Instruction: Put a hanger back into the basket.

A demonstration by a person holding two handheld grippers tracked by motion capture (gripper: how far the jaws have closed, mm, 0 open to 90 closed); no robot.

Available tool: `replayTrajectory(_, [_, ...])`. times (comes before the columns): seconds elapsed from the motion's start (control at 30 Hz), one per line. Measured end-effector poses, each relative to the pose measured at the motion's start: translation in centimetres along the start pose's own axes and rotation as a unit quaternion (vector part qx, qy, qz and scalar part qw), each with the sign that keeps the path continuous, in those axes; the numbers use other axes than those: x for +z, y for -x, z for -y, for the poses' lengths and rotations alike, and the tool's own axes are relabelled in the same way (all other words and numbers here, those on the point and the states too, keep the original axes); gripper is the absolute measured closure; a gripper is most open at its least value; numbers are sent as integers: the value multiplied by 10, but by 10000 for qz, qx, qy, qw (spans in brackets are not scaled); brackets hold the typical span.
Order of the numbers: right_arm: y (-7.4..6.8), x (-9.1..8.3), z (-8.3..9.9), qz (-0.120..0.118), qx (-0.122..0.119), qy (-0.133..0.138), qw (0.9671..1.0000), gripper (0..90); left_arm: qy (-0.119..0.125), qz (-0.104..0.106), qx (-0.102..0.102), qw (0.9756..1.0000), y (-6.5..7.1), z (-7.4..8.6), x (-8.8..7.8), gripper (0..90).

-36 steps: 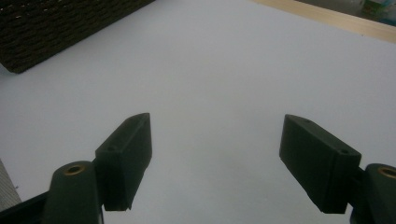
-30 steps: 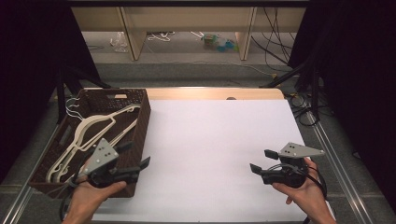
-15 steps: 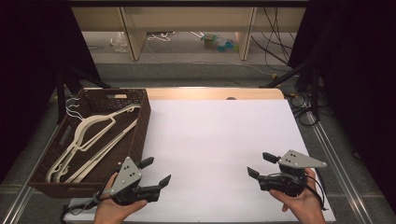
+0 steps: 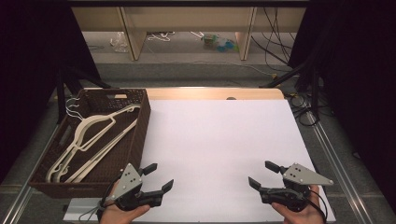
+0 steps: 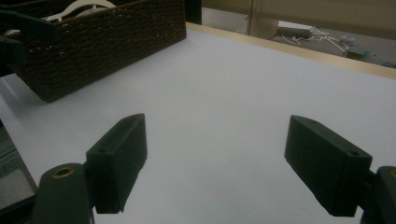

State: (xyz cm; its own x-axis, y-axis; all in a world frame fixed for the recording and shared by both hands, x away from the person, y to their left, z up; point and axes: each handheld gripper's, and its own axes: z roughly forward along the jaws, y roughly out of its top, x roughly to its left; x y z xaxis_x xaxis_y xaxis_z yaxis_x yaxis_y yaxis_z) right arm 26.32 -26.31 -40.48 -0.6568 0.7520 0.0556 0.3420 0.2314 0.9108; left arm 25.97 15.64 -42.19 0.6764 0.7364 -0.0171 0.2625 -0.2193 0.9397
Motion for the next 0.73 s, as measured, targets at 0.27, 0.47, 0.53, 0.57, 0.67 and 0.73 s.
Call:
replayTrajectory(0.27, [-3,0,3,-39,22,73,10000,201,64,-45,-162,9998,-5,1,-1,239])
replayTrajectory(0.47, [-3,0,3,-58,109,37,9999,191,77,23,-92,9999,-5,1,0,220])
replayTrajectory(0.53, [-2,1,3,-26,64,49,10000,191,61,38,-73,9999,-5,1,0,218])
replayTrajectory(0.57, [-1,2,4,-31,57,81,9999,190,58,38,-80,9999,-5,1,0,216])
replayTrajectory(0.67, [-1,2,5,-42,105,-23,9999,189,56,58,-92,9999,-5,1,0,209])
replayTrajectory(0.73, [-1,2,5,-3,93,-10,10000,188,46,53,-107,9999,-5,1,0,206])
